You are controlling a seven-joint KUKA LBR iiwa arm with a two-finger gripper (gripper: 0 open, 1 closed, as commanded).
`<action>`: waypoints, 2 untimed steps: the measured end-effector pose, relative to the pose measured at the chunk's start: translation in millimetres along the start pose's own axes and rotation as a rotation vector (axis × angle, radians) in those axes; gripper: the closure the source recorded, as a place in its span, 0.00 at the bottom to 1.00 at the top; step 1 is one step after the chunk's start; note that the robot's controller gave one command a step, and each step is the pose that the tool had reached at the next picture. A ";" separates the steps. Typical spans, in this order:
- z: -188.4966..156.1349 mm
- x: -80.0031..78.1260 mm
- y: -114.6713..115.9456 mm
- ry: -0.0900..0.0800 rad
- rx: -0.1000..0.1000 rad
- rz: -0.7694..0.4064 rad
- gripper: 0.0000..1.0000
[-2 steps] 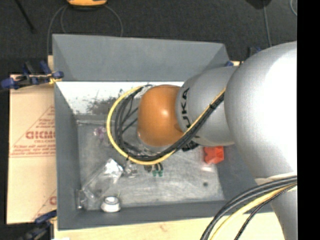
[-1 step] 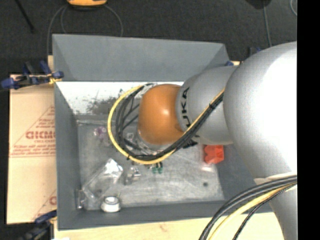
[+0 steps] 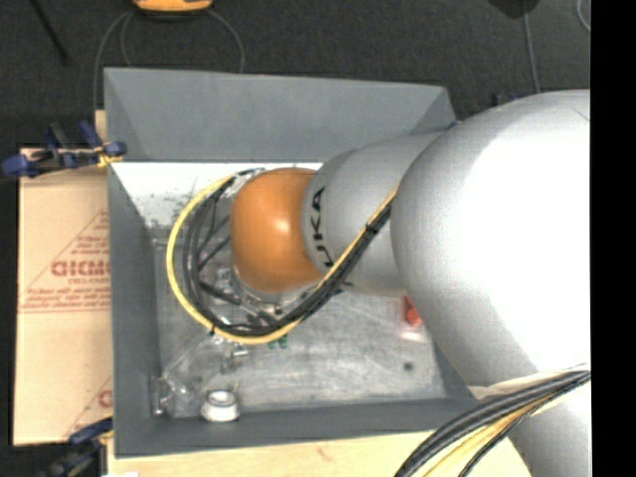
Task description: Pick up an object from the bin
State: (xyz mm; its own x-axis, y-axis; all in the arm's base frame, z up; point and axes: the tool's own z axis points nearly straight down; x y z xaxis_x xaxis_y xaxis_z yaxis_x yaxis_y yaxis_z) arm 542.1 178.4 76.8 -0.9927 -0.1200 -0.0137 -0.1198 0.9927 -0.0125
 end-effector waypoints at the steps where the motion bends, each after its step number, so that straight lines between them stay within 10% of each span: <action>1: 1.8 29.9 13.2 0.037 0.012 -0.054 0.00; 2: -6.3 26.0 -29.0 0.011 -0.013 -0.166 0.00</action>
Offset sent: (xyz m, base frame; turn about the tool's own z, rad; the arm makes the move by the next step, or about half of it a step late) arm -0.0685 0.0500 -0.0010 -0.1056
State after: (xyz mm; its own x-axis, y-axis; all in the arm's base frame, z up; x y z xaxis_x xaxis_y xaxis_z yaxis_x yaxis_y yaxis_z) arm 519.7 146.6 83.1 -0.9593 -0.2824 -0.0015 -0.2824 0.9593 -0.0011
